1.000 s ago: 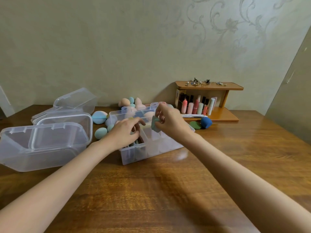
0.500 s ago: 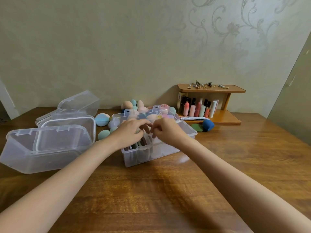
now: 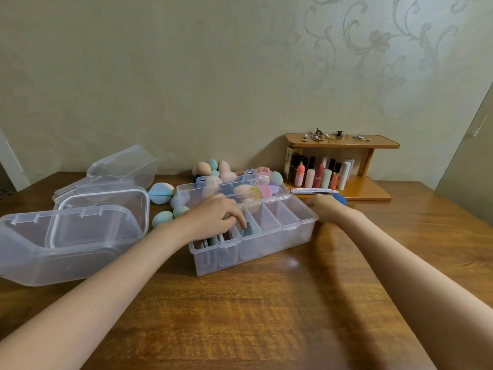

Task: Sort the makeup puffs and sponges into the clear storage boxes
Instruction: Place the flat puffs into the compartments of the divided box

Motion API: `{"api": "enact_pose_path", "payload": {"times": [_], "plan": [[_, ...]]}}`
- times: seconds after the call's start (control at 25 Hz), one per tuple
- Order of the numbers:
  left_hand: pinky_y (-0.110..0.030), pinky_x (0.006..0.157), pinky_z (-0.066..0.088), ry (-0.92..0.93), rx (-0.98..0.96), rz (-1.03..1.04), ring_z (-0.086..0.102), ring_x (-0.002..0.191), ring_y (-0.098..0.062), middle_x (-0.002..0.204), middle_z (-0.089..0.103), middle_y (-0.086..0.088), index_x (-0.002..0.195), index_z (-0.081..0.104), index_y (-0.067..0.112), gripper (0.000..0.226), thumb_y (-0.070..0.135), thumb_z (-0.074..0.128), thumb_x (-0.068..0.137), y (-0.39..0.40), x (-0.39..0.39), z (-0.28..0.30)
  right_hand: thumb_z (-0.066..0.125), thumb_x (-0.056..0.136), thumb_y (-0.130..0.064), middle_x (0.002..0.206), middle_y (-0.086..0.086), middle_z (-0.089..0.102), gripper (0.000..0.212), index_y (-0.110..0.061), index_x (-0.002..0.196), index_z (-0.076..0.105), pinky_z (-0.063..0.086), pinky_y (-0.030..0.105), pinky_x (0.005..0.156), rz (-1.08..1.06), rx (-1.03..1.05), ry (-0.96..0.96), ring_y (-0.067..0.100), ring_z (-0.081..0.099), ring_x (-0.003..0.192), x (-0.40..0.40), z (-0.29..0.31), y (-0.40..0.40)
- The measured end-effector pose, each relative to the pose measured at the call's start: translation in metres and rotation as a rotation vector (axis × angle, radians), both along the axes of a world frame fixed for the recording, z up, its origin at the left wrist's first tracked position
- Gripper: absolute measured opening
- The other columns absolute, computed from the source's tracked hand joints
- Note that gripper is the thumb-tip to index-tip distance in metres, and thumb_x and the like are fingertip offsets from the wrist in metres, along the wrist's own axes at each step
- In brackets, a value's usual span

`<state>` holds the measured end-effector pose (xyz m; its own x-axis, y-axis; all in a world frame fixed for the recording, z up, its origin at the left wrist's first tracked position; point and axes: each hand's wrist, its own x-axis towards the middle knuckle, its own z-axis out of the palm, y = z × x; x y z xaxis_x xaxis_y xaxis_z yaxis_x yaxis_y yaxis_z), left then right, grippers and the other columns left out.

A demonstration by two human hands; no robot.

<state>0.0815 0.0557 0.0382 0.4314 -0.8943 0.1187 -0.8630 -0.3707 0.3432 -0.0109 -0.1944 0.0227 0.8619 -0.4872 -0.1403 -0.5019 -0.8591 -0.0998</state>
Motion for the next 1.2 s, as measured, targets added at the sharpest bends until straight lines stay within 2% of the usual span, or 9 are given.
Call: {"api": "enact_pose_path", "payload": {"times": [0.16, 0.32, 0.4, 0.48, 0.72, 0.96, 1.0, 1.08, 1.2], "plan": [[-0.026, 0.092, 0.045, 0.053, -0.097, 0.008, 0.052, 0.108, -0.009, 0.115, 0.062, 0.006, 0.107, 0.067, 0.024, 0.032, 0.007, 0.046, 0.091, 0.001, 0.002, -0.001, 0.042, 0.097, -0.021, 0.123, 0.011, 0.061, 0.026, -0.011, 0.114, 0.058, 0.039, 0.037, 0.099, 0.006, -0.142, 0.069, 0.028, 0.055, 0.109, 0.001, -0.014, -0.002], [-0.025, 0.091, 0.042, 0.051, -0.063, -0.007, 0.051, 0.109, -0.010, 0.118, 0.062, 0.008, 0.112, 0.066, 0.026, 0.035, 0.007, 0.044, 0.093, 0.001, 0.000, 0.000, 0.046, 0.092, -0.008, 0.150, 0.030, 0.022, 0.059, 0.001, 0.145, 0.024, 0.027, 0.049, 0.111, -0.003, -0.260, -0.118, 0.047, 0.028, 0.134, 0.005, -0.015, -0.007], [-0.027, 0.091, 0.041, 0.007, -0.027, -0.012, 0.049, 0.106, -0.011, 0.116, 0.063, 0.009, 0.109, 0.067, 0.026, 0.033, 0.009, 0.043, 0.094, 0.002, 0.000, -0.002, 0.043, 0.092, -0.002, 0.124, 0.030, 0.051, 0.039, 0.006, 0.130, 0.044, 0.046, 0.040, 0.083, -0.014, -0.202, -0.252, 0.041, 0.054, 0.104, 0.003, -0.005, -0.003], [-0.029, 0.089, 0.042, -0.028, -0.009, -0.008, 0.049, 0.101, -0.011, 0.113, 0.065, 0.006, 0.101, 0.069, 0.025, 0.029, 0.012, 0.044, 0.093, 0.003, 0.004, -0.004, 0.044, 0.093, -0.004, 0.095, 0.022, 0.063, 0.023, 0.006, 0.105, 0.060, 0.046, 0.035, 0.067, -0.068, -0.150, -0.495, 0.034, 0.062, 0.085, -0.001, 0.007, 0.003], [-0.014, 0.082, 0.043, 0.121, -0.090, -0.003, 0.053, 0.101, -0.001, 0.111, 0.063, 0.002, 0.103, 0.060, 0.025, 0.026, 0.007, 0.045, 0.091, 0.005, 0.001, -0.005, 0.057, 0.087, -0.006, 0.103, 0.016, 0.070, 0.019, -0.001, 0.102, 0.067, 0.054, 0.042, 0.083, 0.047, 0.003, -0.900, 0.028, 0.063, 0.096, -0.010, 0.059, 0.056], [-0.035, 0.097, 0.045, -0.002, 0.057, -0.015, 0.046, 0.110, -0.012, 0.109, 0.055, 0.009, 0.106, 0.066, 0.026, 0.027, 0.014, 0.044, 0.095, 0.005, -0.006, 0.003, 0.058, 0.089, -0.007, 0.100, 0.003, 0.068, 0.020, -0.005, 0.108, 0.065, 0.034, -0.008, 0.074, 0.257, 0.071, -0.706, 0.013, 0.062, 0.094, -0.024, 0.064, 0.114], [-0.036, 0.099, 0.043, -0.022, 0.060, -0.014, 0.045, 0.113, -0.013, 0.110, 0.055, 0.010, 0.105, 0.067, 0.026, 0.025, 0.016, 0.046, 0.095, 0.006, -0.006, 0.003, 0.058, 0.089, -0.007, 0.102, 0.004, 0.069, 0.021, -0.005, 0.108, 0.064, 0.035, -0.006, 0.082, 0.272, 0.068, -0.683, 0.016, 0.062, 0.097, -0.024, 0.060, 0.118], [-0.034, 0.101, 0.040, -0.029, 0.038, 0.005, 0.042, 0.119, -0.016, 0.118, 0.054, 0.006, 0.105, 0.066, 0.024, 0.023, 0.018, 0.047, 0.094, 0.008, -0.005, 0.002, 0.059, 0.088, -0.006, 0.105, 0.012, 0.070, 0.022, -0.004, 0.109, 0.062, 0.051, 0.022, 0.092, 0.326, 0.100, -0.629, 0.022, 0.064, 0.101, -0.022, 0.049, 0.123], [-0.033, 0.097, 0.042, -0.056, 0.003, 0.060, 0.045, 0.121, -0.019, 0.123, 0.053, -0.002, 0.107, 0.064, 0.020, 0.020, 0.018, 0.049, 0.093, 0.012, -0.005, 0.001, 0.061, 0.087, -0.009, 0.101, 0.013, 0.067, 0.015, -0.003, 0.100, 0.063, 0.055, 0.031, 0.080, 0.371, 0.058, -0.553, 0.024, 0.064, 0.094, -0.018, 0.029, 0.132]]}}
